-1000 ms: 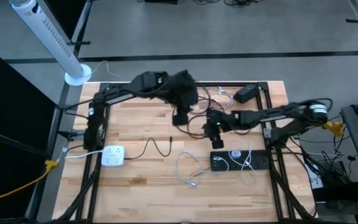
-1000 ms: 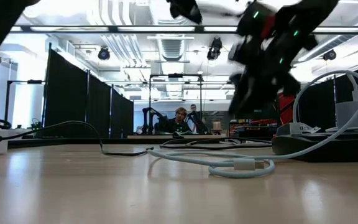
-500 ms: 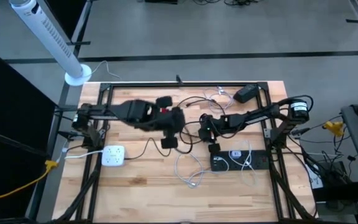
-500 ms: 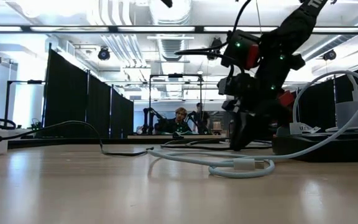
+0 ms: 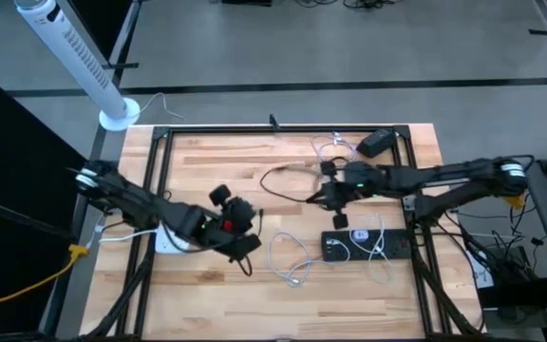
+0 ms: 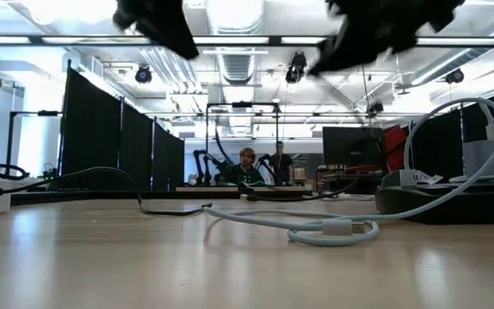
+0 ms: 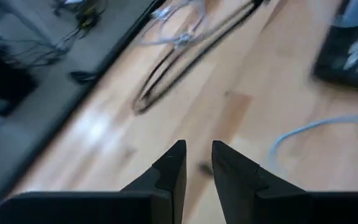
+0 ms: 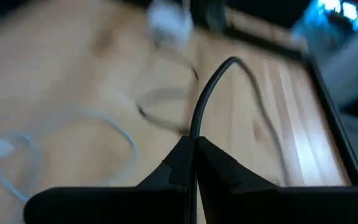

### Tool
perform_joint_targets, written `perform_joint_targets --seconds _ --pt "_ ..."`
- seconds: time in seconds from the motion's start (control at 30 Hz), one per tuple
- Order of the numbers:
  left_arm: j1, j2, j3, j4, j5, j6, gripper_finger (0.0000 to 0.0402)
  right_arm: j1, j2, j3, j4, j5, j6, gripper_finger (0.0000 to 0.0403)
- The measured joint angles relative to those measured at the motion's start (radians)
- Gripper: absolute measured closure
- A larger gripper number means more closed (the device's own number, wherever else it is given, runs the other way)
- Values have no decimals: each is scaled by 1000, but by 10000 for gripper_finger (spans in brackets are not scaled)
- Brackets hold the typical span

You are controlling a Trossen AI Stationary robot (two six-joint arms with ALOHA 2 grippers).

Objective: Insert USB
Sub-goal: Insert the black charger cable into the bottom black outlet extension

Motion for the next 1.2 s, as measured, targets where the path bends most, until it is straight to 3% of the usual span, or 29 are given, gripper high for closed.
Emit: perform_joint_targets --seconds 0.1,0.27,0.37,0.43,0.63,0.83,0.93,1.2 --pt "2 -7 -178 348 4 79 333 22 -97 0 39 -34 8 402" --pt "26 22 -427 952 23 335 323 34 -193 0 92 -42 37 402" --pt "53 55 -532 1186 121 452 315 33 -218 1 113 -40 59 402" --pt "80 73 -576 1257 218 472 307 33 -219 1 121 -40 67 402" --pt "155 152 -588 1324 517 492 271 33 -208 1 126 -32 70 402" --pt "175 314 -467 1350 735 610 228 33 -192 1 118 -32 71 403" --pt "176 390 -387 1274 737 661 210 33 -181 1 116 -31 70 403" --pt "177 441 -197 913 499 654 194 33 -164 1 117 -31 70 403"
